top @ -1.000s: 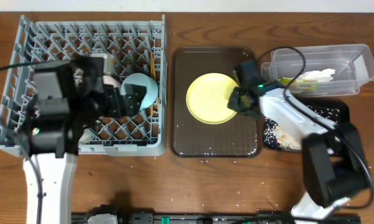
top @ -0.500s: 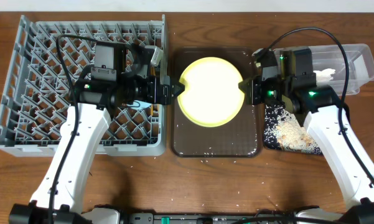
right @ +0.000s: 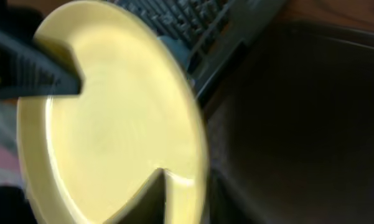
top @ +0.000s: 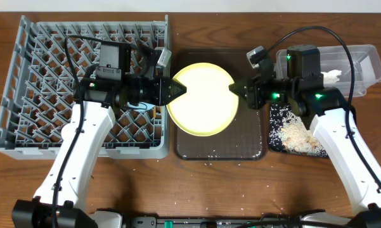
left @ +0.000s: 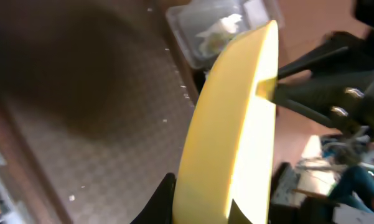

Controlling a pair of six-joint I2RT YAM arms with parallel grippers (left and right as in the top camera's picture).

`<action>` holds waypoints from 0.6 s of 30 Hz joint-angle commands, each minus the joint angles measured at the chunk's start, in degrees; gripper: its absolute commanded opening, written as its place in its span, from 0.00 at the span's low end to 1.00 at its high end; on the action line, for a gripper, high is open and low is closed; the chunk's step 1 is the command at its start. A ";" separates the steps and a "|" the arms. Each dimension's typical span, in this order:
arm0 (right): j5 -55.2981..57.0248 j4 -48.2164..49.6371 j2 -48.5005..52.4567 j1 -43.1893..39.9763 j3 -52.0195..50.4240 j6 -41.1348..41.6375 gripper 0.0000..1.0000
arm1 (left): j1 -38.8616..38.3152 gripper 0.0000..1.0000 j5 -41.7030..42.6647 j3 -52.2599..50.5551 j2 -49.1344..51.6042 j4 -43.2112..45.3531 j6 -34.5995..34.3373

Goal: Sort waste into correct bins and load items into the dishwasher

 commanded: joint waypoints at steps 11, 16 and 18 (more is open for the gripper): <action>20.41 -4.74 -1.11 0.37 0.02 6.60 0.99 | 0.02 0.07 -65.09 6.12 -16.31 -7.54 7.26; 22.93 -4.96 -1.11 0.37 0.00 7.06 0.99 | 0.74 0.07 -78.84 6.03 -17.84 -0.94 24.90; 23.02 -5.40 -1.11 0.37 0.00 7.06 0.99 | 1.95 0.07 -79.65 5.68 -16.74 2.08 30.93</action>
